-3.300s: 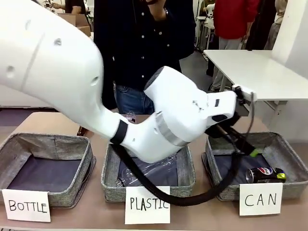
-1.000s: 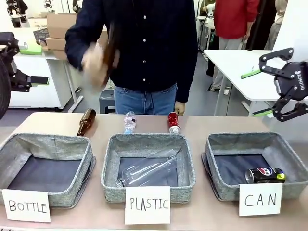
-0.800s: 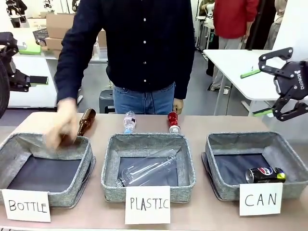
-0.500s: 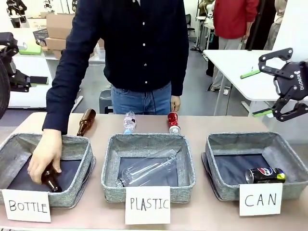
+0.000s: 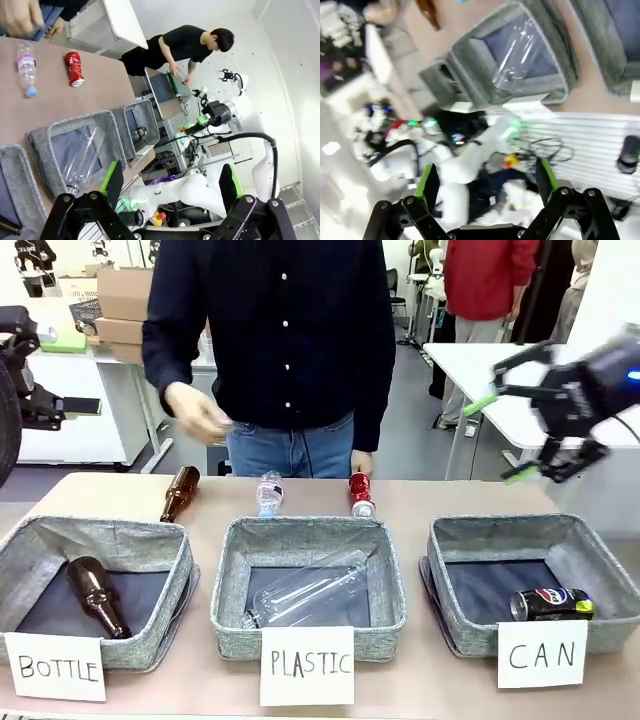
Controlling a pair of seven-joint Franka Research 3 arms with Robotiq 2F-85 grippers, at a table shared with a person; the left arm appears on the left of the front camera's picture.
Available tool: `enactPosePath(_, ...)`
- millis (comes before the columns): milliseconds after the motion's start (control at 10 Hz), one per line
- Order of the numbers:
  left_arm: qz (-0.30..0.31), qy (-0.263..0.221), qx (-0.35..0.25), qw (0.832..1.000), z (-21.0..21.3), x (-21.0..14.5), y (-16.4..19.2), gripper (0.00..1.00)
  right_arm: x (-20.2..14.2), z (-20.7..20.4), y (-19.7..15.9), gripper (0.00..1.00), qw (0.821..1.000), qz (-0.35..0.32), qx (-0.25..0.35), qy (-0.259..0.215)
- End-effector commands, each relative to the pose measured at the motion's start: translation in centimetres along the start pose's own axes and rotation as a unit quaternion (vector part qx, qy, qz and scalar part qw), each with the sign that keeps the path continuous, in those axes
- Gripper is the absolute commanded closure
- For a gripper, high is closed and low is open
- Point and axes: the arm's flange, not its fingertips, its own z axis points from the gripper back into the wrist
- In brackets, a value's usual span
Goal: Sort the can waste into the basket.
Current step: Pick up the can waste from the table and place it in the right Fabric basket.
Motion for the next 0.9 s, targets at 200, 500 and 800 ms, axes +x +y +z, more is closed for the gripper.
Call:
enactPosePath(200, -0.007, -0.005, -0.014, 1.000, 0.0, 0.2, -0.3, 0.00, 11.9, -8.0, 8.3, 0.00, 0.954, 0.119, -0.259, -0.094)
enactPosePath(500, -0.007, -0.005, -0.014, 1.000, 0.0, 0.2, -0.3, 0.00, 11.8, -10.0, 8.3, 0.00, 0.955, 0.141, -0.246, -0.083)
enactPosePath(800, -0.007, -0.005, -0.014, 1.000, 0.0, 0.2, -0.3, 0.00, 13.1, -11.8, 8.6, 0.00, 0.953, 0.133, -0.247, -0.114)
